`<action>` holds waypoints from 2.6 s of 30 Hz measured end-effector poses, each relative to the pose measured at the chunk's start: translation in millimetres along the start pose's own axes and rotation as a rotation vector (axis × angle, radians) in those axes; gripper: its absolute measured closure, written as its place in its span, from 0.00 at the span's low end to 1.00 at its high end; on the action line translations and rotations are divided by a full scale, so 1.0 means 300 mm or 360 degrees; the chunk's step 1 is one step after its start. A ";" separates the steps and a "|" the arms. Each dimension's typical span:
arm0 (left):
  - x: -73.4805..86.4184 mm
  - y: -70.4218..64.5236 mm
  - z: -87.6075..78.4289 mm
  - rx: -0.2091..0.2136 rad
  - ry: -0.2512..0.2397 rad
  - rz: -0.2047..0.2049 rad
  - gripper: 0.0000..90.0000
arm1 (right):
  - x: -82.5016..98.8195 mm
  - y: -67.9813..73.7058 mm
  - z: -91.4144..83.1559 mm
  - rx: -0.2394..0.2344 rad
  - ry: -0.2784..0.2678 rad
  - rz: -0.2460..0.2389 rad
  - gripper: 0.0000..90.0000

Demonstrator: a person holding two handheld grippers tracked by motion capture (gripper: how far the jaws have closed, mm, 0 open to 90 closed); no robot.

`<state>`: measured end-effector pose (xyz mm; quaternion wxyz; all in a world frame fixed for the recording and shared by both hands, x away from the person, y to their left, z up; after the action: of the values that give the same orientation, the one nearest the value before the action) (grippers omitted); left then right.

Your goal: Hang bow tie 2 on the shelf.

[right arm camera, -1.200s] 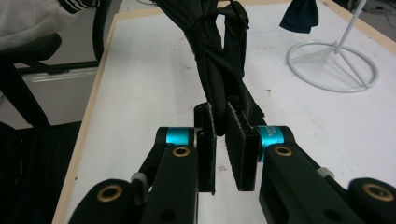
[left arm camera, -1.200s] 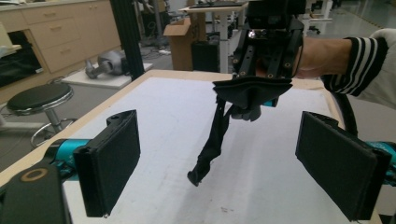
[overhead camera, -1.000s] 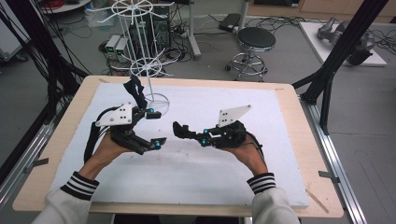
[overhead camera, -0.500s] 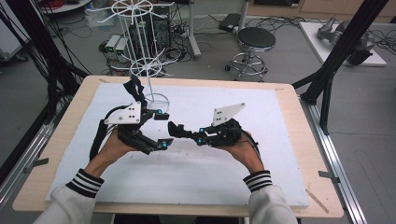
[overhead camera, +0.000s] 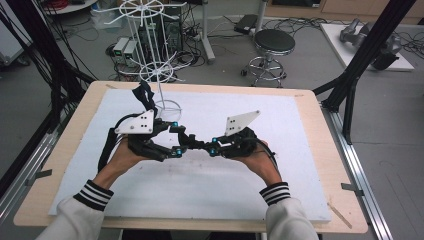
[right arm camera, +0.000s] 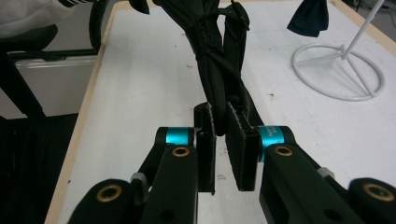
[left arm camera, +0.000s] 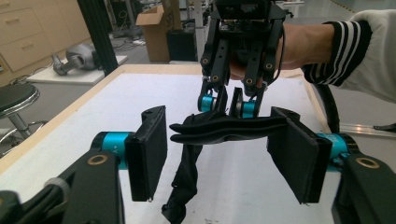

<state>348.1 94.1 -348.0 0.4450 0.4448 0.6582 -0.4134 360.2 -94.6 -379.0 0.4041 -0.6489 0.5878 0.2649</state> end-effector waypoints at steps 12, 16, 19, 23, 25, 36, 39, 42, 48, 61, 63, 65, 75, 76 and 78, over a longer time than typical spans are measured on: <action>-0.005 -0.004 0.000 -0.0017 0.0004 0.0037 0.58 | -0.003 -0.001 0.003 0.0001 0.0004 -0.0005 0.92; -0.002 -0.002 -0.005 -0.0024 0.0025 0.0034 0.56 | -0.004 -0.001 -0.004 0.0013 0.0003 0.0001 0.92; -0.003 -0.003 -0.005 -0.0024 0.0021 0.0025 0.59 | -0.006 -0.001 -0.006 0.0017 -0.0007 0.0005 0.92; -0.002 -0.001 -0.010 -0.0025 0.0027 0.0014 0.64 | -0.008 -0.003 -0.007 0.0029 -0.0014 -0.0002 0.92; -0.001 -0.001 -0.012 -0.0022 0.0027 0.0019 0.70 | -0.010 -0.005 -0.007 0.0039 -0.0024 0.0001 0.92; 0.004 -0.008 -0.009 -0.0003 0.0048 0.0011 0.88 | -0.011 -0.009 -0.013 0.0048 -0.0046 0.0020 0.92; 0.005 -0.009 -0.010 -0.0010 0.0059 0.0017 0.90 | -0.011 -0.010 -0.014 0.0051 -0.0047 0.0016 0.92; 0.003 -0.013 -0.012 -0.0010 0.0058 0.0018 0.91 | -0.012 -0.010 -0.013 0.0049 -0.0053 0.0020 0.92; -0.001 -0.011 -0.017 -0.0016 0.0042 0.0004 0.91 | -0.014 -0.011 -0.013 0.0065 -0.0070 0.0022 0.88; -0.012 0.004 -0.039 -0.0062 -0.0017 -0.0014 0.91 | 0.016 -0.022 -0.029 0.0341 -0.0063 0.0149 0.02; -0.015 0.006 -0.045 -0.0073 -0.0033 -0.0015 0.91 | 0.028 -0.021 -0.039 0.0384 -0.0053 0.0162 0.01; -0.018 0.009 -0.051 -0.0089 -0.0049 -0.0020 0.91 | 0.039 -0.023 -0.054 0.0420 -0.0059 0.0180 0.01; -0.030 0.031 -0.075 -0.0133 -0.0103 -0.0048 0.90 | 0.081 -0.020 -0.123 0.0546 -0.0158 0.0266 0.01; -0.033 0.033 -0.079 -0.0135 -0.0117 -0.0056 0.90 | 0.080 -0.017 -0.130 0.0553 -0.0176 0.0278 0.01; -0.039 0.039 -0.089 -0.0146 -0.0136 -0.0061 0.90 | 0.079 -0.017 -0.145 0.0581 -0.0192 0.0276 0.01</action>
<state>356.0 119.7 -331.5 0.4845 0.3932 0.6652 -0.4100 363.4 -144.0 -374.0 0.5251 -0.4948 0.6544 0.2262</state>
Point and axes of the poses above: each handheld gripper's, and its own axes: z roughly forward along the jaws, x roughly out of its underside, y roughly to its left, the point moved 6 cm from there along z, roughly forward along the jaws, and after that the axes turned 14 degrees about -z, right-handed, at the moved point
